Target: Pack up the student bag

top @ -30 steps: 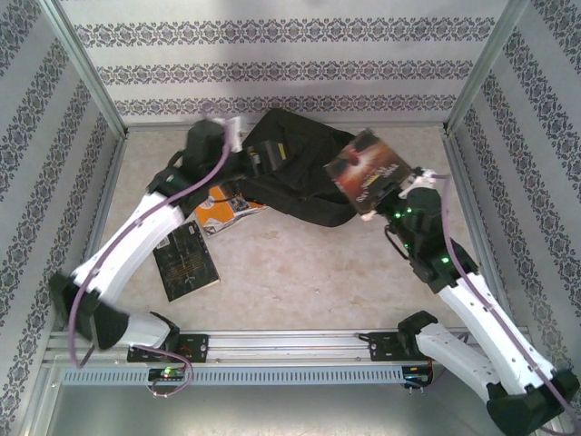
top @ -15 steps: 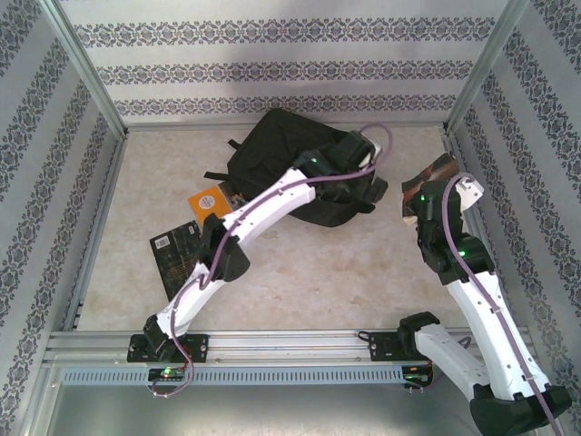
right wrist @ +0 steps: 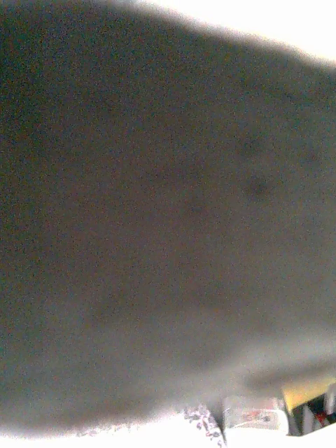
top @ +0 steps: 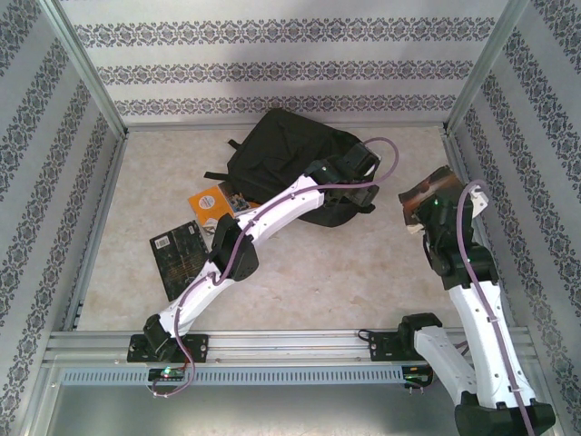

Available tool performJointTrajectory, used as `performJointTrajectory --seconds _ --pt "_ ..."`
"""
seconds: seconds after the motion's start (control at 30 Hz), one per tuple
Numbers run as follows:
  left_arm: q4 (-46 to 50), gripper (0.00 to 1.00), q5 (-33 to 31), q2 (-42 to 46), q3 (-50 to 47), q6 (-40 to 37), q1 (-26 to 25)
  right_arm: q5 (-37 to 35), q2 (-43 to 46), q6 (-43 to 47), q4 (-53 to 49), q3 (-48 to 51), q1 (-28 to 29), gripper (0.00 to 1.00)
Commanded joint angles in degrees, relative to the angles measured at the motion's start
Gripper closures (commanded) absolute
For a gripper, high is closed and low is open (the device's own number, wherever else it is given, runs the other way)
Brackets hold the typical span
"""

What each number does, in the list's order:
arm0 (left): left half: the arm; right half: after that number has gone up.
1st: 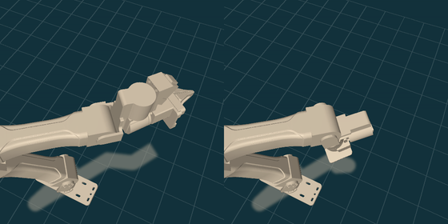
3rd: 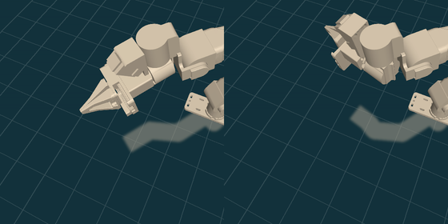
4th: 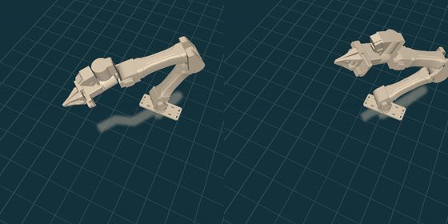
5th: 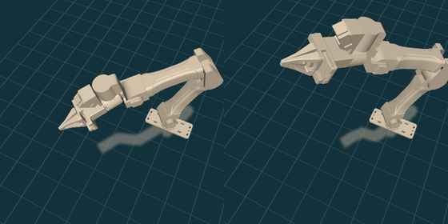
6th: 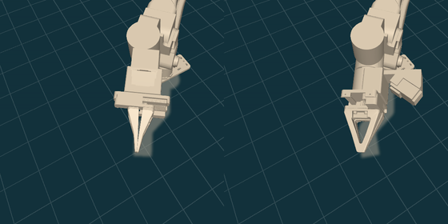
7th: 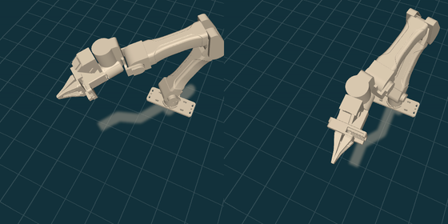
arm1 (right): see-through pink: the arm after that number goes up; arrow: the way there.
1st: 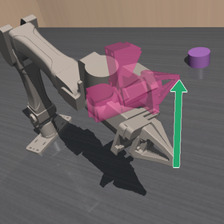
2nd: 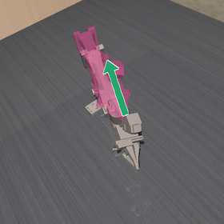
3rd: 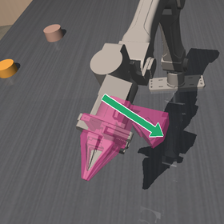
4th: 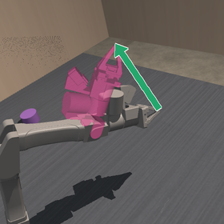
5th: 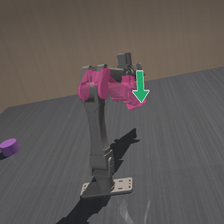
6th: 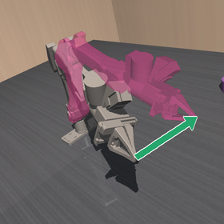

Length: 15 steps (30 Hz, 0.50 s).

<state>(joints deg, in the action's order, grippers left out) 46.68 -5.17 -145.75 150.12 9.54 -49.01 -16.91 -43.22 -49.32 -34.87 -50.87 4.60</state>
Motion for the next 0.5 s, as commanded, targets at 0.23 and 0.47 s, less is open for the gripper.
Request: performJointTrajectory --seconds 0.23,0.47 --pt "-1.39 1.00 3.32 -1.32 1.84 0.18 3.48 4.78 0.24 -0.63 5.32 0.56 -0.60 1.00" --pt "-1.31 1.00 8.32 6.45 -2.13 1.24 5.69 9.23 -1.96 3.41 8.47 -0.63 -0.65 1.00"
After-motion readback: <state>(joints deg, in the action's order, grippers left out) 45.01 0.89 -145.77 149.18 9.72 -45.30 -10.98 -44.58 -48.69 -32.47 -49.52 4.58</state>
